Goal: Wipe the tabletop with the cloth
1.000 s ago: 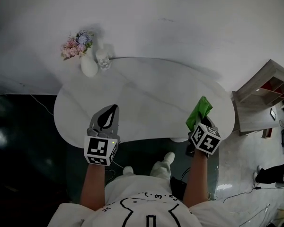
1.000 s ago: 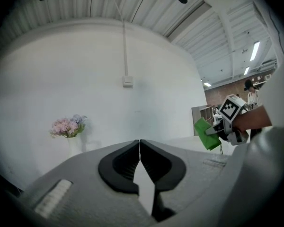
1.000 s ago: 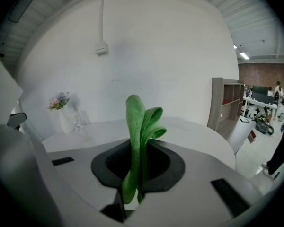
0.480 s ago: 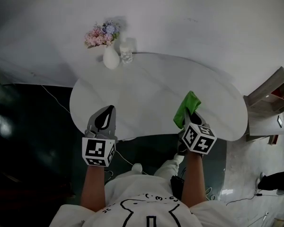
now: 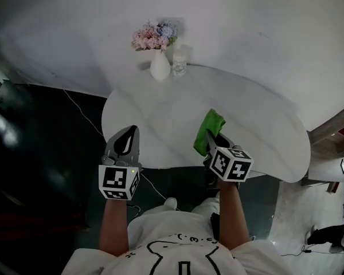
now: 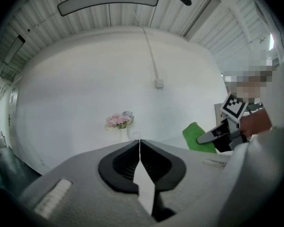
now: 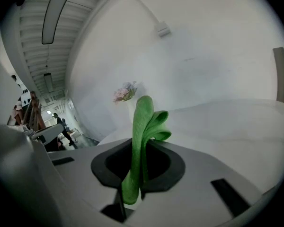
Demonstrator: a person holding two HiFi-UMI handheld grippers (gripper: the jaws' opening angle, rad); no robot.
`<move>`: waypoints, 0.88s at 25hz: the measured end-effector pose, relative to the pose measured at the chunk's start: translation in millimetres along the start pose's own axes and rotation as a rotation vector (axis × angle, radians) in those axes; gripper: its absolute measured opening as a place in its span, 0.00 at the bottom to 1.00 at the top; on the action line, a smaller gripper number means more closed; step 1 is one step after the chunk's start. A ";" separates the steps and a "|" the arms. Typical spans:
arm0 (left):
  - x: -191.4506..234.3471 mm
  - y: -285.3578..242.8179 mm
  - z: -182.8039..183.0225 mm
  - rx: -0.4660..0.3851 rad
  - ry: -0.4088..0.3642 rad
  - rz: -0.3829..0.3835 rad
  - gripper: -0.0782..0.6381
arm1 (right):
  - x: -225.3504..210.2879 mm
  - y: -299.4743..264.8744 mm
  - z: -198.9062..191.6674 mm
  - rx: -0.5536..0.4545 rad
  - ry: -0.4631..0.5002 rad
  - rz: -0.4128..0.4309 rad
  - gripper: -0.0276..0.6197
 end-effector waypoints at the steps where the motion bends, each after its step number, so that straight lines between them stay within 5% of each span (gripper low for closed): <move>1: 4.8 1.7 -2.4 0.002 0.007 0.011 0.13 | 8.7 -7.2 -1.2 0.022 0.004 0.031 0.12; 7: 25.8 10.5 -13.1 0.012 0.028 0.054 0.13 | 64.6 -47.7 -8.2 0.111 -0.021 0.245 0.12; 11: 34.9 18.4 -20.7 0.024 0.036 0.072 0.13 | 104.3 -78.4 -20.1 0.266 -0.002 0.352 0.12; 22: 60.7 39.2 -39.8 0.050 0.060 0.126 0.13 | 167.3 -145.7 -57.9 0.511 0.068 0.407 0.12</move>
Point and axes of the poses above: the fingertips, and each gripper's own axes: y backward along the fingers, x to its left, z out of its top, the point moved 7 cm from there along y, backward along the fingers, and after that the axes turned 9 degrees about x, right-handed, at the moved point
